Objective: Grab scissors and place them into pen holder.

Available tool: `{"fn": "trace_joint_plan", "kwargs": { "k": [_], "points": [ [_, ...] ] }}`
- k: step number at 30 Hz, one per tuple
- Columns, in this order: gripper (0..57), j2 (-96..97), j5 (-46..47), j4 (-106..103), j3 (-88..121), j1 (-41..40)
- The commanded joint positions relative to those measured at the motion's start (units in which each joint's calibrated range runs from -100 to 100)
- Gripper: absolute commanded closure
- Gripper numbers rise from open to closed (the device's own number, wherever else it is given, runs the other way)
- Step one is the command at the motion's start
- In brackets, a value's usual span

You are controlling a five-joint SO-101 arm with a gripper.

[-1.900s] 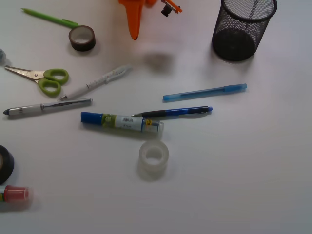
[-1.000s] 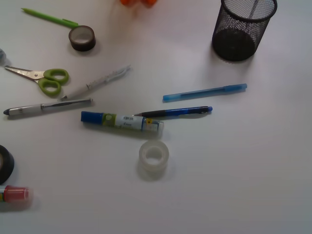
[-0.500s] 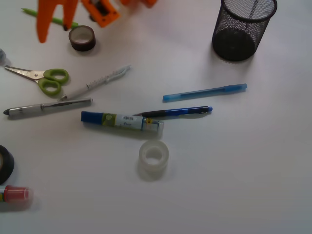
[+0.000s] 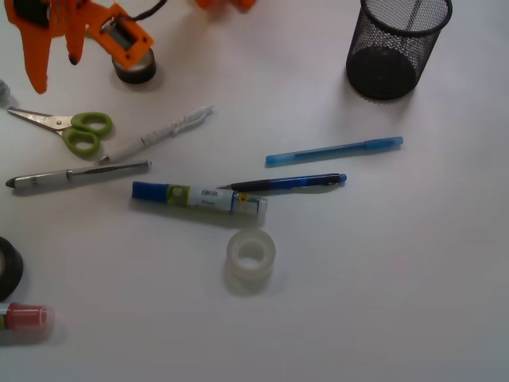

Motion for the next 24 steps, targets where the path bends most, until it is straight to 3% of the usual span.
{"fn": "trace_joint_plan", "kwargs": {
  "k": [1,24],
  "points": [
    [43.4,1.6,0.1,-0.2,-3.0,-2.3],
    [43.1,6.6,-0.5,-6.2,-2.9,-4.9]
  ]
}}
